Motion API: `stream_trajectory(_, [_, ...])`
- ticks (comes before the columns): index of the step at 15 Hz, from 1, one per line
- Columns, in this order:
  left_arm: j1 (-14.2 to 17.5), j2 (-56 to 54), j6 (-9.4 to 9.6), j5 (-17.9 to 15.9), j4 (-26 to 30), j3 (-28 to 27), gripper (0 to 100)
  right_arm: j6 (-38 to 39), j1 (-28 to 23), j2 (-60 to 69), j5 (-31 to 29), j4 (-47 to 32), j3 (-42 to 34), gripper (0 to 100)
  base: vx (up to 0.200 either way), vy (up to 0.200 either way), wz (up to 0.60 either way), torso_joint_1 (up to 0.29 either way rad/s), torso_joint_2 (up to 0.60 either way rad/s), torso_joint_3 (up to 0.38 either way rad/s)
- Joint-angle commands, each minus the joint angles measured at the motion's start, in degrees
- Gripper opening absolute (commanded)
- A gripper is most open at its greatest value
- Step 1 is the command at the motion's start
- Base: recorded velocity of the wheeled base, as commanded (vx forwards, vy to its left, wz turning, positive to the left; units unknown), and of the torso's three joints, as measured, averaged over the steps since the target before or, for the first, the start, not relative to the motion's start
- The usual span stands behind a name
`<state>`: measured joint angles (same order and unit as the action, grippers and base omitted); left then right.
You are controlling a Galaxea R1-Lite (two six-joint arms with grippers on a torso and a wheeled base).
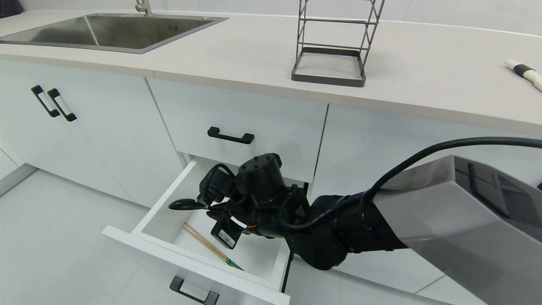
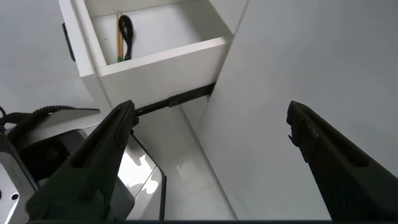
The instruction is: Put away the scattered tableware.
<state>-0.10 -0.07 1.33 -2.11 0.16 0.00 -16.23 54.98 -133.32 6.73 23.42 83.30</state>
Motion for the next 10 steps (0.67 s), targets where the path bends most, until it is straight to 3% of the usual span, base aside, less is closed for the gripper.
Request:
stream_trajectory(1, [0.01, 0.07, -0.01, 0.00, 0.02, 0.00, 100, -0.03, -0.22, -3.00, -0.05, 0.05, 1.16, 0, 0.000, 0.000, 0.00, 0.000, 0.00, 0.000])
stream_trajectory(10, [0.01, 0.07, -0.01, 0.00, 0.02, 0.00, 100, 0.32, -0.75, -9.68, -3.48, -2.06, 6.61, 0, 0.000, 0.000, 0.00, 0.000, 0.00, 0.000])
